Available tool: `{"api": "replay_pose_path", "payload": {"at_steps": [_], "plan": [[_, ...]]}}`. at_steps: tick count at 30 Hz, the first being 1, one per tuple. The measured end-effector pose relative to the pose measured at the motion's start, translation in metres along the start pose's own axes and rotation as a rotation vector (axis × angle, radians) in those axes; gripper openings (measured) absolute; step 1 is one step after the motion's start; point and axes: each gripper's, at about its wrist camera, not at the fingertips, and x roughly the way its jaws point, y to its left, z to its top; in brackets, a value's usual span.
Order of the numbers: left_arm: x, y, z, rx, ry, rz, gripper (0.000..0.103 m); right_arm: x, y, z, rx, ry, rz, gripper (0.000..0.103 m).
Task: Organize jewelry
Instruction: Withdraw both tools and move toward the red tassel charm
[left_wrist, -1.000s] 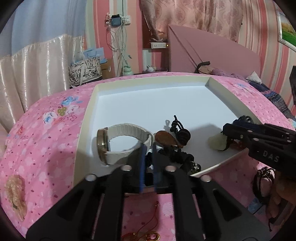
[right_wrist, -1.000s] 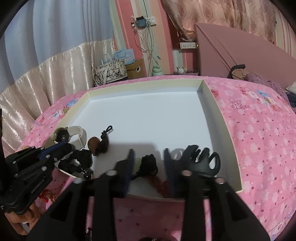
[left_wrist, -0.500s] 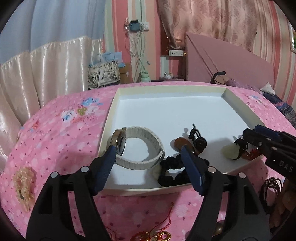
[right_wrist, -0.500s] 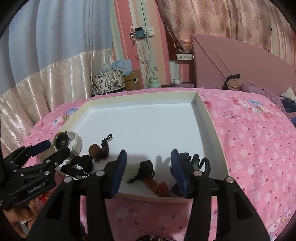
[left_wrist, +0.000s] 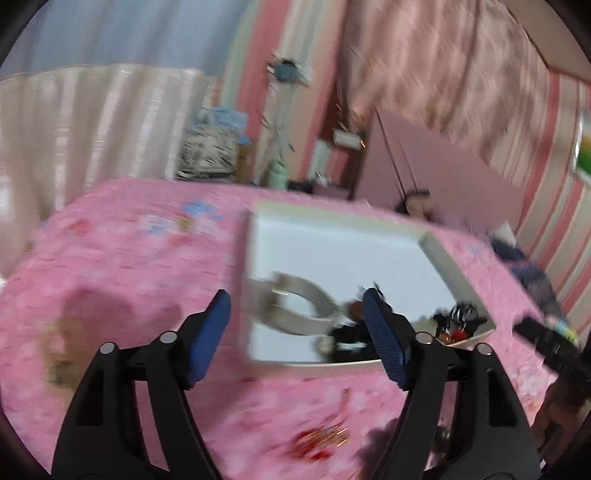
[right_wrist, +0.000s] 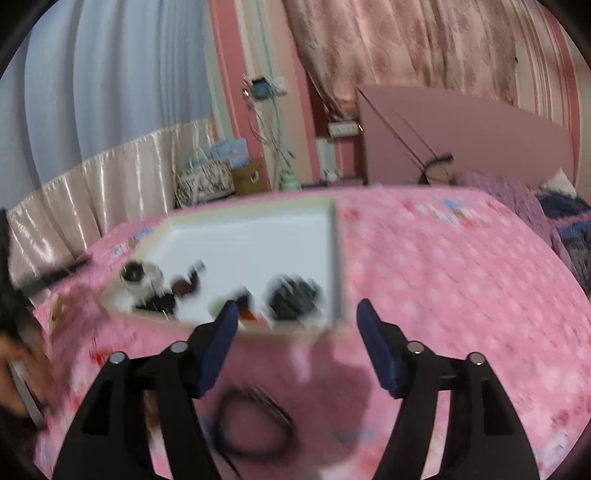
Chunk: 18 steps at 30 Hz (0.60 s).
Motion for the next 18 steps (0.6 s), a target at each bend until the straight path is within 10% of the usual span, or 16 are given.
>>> {"api": "replay_pose_path", "payload": {"at_steps": [9,18], "plan": [[-0.05,0.097,-0.062,0.067,0.056,0.249,0.083,-0.034,-0.058,-0.052,0.081,0.071,-0.074,0.068],[-0.066,0.081,-0.071,0.118,-0.002,0.193,0.084,-0.035,-0.053,-0.051,0.056,0.04,-0.168,0.071]]}}
